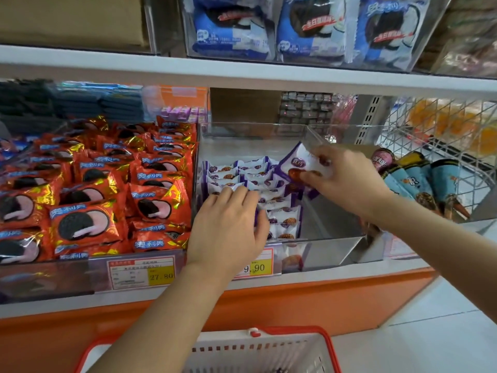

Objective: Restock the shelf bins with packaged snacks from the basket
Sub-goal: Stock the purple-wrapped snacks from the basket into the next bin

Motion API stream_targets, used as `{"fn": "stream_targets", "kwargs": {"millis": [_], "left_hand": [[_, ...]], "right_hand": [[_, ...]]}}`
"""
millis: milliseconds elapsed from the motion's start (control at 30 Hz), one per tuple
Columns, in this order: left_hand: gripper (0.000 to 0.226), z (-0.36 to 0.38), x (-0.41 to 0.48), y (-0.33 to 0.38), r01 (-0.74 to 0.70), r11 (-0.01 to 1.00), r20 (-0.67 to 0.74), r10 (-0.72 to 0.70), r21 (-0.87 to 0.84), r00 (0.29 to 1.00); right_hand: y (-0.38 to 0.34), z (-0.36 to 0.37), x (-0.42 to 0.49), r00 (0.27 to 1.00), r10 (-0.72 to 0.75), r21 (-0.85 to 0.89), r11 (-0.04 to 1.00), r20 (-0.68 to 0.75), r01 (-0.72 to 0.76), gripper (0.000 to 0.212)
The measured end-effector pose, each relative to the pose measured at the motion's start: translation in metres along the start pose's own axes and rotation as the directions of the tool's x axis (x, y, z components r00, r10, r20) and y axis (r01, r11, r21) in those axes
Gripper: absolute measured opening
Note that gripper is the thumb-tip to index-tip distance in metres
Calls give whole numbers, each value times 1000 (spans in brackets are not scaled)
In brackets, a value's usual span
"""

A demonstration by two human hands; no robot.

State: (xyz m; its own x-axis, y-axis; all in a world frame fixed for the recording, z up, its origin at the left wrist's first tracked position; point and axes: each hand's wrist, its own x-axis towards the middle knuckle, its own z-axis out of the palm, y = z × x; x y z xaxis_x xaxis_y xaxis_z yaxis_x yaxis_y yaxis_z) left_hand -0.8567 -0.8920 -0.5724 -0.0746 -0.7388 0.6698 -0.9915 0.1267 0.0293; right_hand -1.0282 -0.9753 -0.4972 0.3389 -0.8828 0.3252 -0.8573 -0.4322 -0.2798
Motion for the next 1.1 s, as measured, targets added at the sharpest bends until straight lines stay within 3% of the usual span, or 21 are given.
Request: {"fn": "stream_targets", "kwargs": {"millis": [33,100,167,267,500,667,800,1100], "left_hand": [[37,1,-4,0,-32,999,7,32,18,999],[38,2,-15,1,-87,995,27,86,46,996],[40,2,-30,1,-110,993,35,108,34,993],[36,3,-43,1,-173,985,18,173,25,985],[30,-1,-45,-5,-288,957,9,288,-11,957],[31,-4,-44,-6,-293,955,19,294,-56,956],[30,-5,-43,-7,-297,951,33,301,-87,953],[33,-11,-45,-5,-228,970,105,236,-79,966]], "right_hand": [[1,-1,7,999,-31,-172,985,-11,29,42],[0,4,20,993,-50,-433,897,108,92,38],[0,19,29,975,-21,-567,811,221,145,34],[3,45,39,963,19,-651,741,268,167,28],[22,74,54,951,-3,-449,881,311,150,40],[18,81,58,965,-82,-614,757,251,224,45],[15,80,56,972,9,-530,840,235,120,47],[14,71,50,959,38,-419,904,282,88,44]]}}
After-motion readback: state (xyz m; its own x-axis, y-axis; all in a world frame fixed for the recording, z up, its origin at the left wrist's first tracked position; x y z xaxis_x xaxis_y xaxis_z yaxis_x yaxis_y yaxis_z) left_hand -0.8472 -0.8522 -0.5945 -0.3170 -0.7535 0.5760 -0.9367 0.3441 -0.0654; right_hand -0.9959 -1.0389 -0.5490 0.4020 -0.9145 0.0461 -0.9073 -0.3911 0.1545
